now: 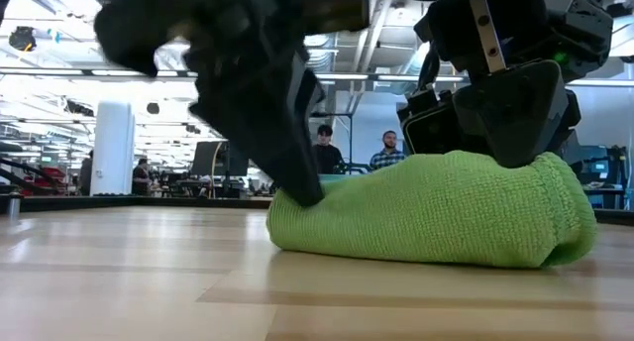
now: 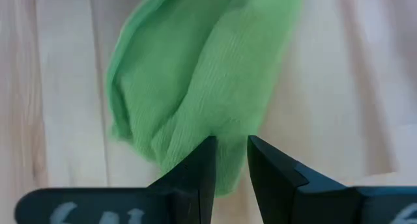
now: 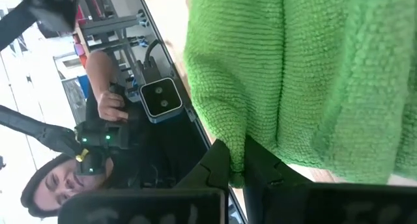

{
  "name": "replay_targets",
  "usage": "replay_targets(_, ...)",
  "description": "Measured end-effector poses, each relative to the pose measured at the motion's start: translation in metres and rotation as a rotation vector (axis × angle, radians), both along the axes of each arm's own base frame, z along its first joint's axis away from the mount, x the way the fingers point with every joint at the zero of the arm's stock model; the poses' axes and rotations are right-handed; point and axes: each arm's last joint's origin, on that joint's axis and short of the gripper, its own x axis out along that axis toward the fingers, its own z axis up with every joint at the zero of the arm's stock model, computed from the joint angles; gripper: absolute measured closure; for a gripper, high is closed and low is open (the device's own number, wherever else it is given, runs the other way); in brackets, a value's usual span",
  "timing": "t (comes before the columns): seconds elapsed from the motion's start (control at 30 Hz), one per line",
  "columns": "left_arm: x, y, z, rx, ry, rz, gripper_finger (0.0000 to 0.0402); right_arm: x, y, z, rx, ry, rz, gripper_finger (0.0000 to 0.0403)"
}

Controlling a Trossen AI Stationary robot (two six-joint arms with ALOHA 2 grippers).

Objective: Roll microfiber towels into tight, uniform cylinder then place into a basket
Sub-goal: Roll the green microfiber towel

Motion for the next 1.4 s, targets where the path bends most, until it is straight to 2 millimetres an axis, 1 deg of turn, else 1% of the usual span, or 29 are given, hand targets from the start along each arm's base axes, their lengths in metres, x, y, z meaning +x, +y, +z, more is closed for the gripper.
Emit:
replay_targets(0.17, 0.000, 0.011, -0.011, -0.004, -0.003, 0.030, 0.0319, 0.000, 0.000, 0.000, 0.007, 0.006, 0.003, 0.0373)
replay_targets(0.37, 0.001, 0.012, -0.013, -0.024, -0.024, 0.023, 0.0319, 0.000, 0.000, 0.000, 0.007, 0.003, 0.013, 0.0370)
replay_targets(0.53, -0.003, 0.002, -0.011, -0.012, -0.038, 0.006, 0.0319, -0.001, 0.000, 0.000, 0.004, 0.009, 0.018, 0.0373)
replay_targets(0.73, -0.003, -0.014, -0.002, 0.040, -0.099, -0.027, 0.0319, -0.004, 0.000, -0.003, -0.018, 0.035, 0.028, 0.0370)
replay_targets(0.87, -0.001, -0.015, 0.000, 0.057, -0.141, -0.042, 0.0319, -0.004, -0.001, -0.004, -0.030, 0.029, 0.025, 0.0374)
replay_targets(1.07, 0.008, -0.003, 0.000, 0.069, -0.164, -0.046, 0.0319, -0.003, -0.001, -0.004, -0.056, 0.031, 0.000, 0.0370)
replay_targets(1.2, 0.014, 0.009, -0.009, 0.066, -0.131, -0.028, 0.0319, -0.003, -0.001, -0.004, -0.061, 0.031, -0.008, 0.0373)
replay_targets(1.4, 0.021, 0.018, -0.022, 0.065, -0.112, -0.001, 0.0319, -0.003, -0.001, -0.005, -0.061, 0.031, -0.008, 0.0369)
